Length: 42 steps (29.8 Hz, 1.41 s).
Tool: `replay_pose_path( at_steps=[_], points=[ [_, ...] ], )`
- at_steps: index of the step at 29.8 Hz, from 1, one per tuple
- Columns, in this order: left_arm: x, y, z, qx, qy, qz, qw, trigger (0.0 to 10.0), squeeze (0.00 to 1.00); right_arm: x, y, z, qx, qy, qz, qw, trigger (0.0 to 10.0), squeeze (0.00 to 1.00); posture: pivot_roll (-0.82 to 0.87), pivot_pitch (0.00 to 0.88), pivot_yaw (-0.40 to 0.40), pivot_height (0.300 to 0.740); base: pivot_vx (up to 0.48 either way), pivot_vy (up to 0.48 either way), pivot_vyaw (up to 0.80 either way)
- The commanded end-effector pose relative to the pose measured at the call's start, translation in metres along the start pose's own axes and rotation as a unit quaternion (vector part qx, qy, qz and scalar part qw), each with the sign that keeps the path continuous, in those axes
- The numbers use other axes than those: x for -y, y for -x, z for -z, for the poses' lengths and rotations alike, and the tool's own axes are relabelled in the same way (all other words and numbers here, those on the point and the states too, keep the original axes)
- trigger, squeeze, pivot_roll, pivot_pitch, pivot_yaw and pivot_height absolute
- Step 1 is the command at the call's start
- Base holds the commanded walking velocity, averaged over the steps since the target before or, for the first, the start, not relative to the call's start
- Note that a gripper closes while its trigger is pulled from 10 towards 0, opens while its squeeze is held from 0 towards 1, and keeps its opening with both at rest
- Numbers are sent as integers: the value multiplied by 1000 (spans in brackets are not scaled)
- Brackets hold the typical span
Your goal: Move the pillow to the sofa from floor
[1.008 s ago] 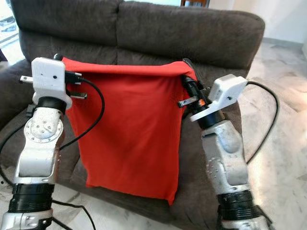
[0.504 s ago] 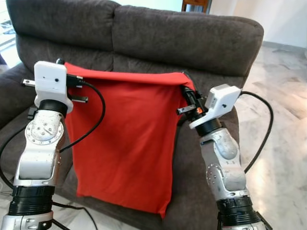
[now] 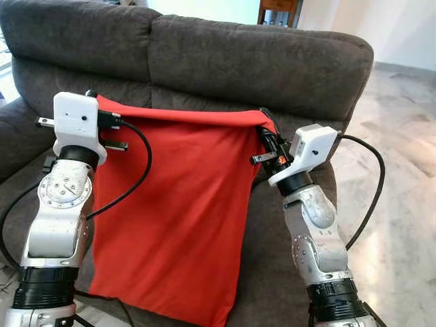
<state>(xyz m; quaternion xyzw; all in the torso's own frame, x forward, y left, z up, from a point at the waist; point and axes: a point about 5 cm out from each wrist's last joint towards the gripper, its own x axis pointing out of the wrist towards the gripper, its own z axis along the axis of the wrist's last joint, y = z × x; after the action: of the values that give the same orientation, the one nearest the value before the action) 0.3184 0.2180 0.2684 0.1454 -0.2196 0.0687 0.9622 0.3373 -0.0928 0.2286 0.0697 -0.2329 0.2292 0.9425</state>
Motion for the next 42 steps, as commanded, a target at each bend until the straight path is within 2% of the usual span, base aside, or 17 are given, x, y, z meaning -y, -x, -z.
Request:
replay_pose_path(
  at_steps=[1, 3, 4, 7, 10, 13, 20, 30, 31, 32, 33, 34, 40, 41, 42],
  points=[
    [0, 2, 6, -22, -1, 20, 1000, 10000, 0, 16, 5, -3, 5, 3, 38, 999, 10000, 0, 77, 117, 24, 740, 0, 0, 0],
    [3, 3, 10, -32, -1, 33, 999, 10000, 0, 16, 6, 0, -2, 3, 38, 999, 10000, 0, 77, 117, 24, 740, 0, 0, 0],
    [13, 8, 20, -59, -2, 67, 996, 10000, 0, 17, 10, 9, -24, 0, 42, 999, 10000, 0, 77, 117, 24, 740, 0, 0, 0],
    [29, 23, 41, -104, -2, 113, 988, 10000, 0, 20, 24, 36, -96, 4, 54, 994, 10000, 0, 73, 117, 25, 740, 0, 0, 0],
    [32, 28, 45, -114, -2, 116, 987, 10000, 0, 21, 29, 43, -114, 10, 59, 992, 10000, 0, 72, 119, 23, 740, 0, 0, 0],
    [36, 38, 54, -136, -4, 121, 983, 10000, 0, 22, 39, 56, -145, -4, 58, 988, 10000, 0, 72, 120, 22, 740, 0, 0, 0],
    [36, 41, 57, -146, -4, 120, 982, 10000, 0, 13, 47, 71, -181, 1, 22, 983, 10000, 0, 79, 119, 22, 740, 0, 0, 0],
    [44, 43, 60, -147, 5, 120, 982, 10000, 0, 12, 51, 76, -183, -8, 20, 983, 10000, 0, 73, 99, 28, 740, 0, 0, 0],
    [45, 44, 60, -146, 4, 121, 982, 10000, 267, 12, 51, 76, -183, -6, 18, 983, 10000, 0, 73, 99, 28, 740, 0, 0, 0],
    [45, 44, 61, -145, 3, 122, 982, 10000, 424, 12, 51, 76, -182, -3, 17, 983, 10000, 0, 71, 91, 29, 740, 0, 0, 0],
    [46, 45, 61, -146, 3, 122, 982, 10000, 651, 12, 51, 76, -182, -4, 15, 983, 10000, 157, 70, 89, 29, 740, 0, 0, 0],
    [46, 45, 62, -146, 4, 122, 982, 10000, 827, 11, 51, 76, -179, -6, 14, 984, 10000, 1000, 70, 87, 30, 740, 0, 0, 0],
    [47, 45, 63, -147, 6, 122, 982, 10000, 843, 13, 50, 76, -177, 2, 24, 984, 10000, 1000, 71, 83, 31, 740, 0, 0, 0],
    [47, 45, 63, -148, 6, 122, 981, 10000, 984, 13, 50, 76, -178, 3, 25, 984, 10000, 1000, 73, 84, 32, 740, 0, 0, 0],
    [47, 46, 65, -151, 7, 123, 981, 10000, 1000, 13, 50, 77, -179, 7, 26, 983, 10000, 929, 72, 87, 31, 740, 0, 0, 0]
  ],
)
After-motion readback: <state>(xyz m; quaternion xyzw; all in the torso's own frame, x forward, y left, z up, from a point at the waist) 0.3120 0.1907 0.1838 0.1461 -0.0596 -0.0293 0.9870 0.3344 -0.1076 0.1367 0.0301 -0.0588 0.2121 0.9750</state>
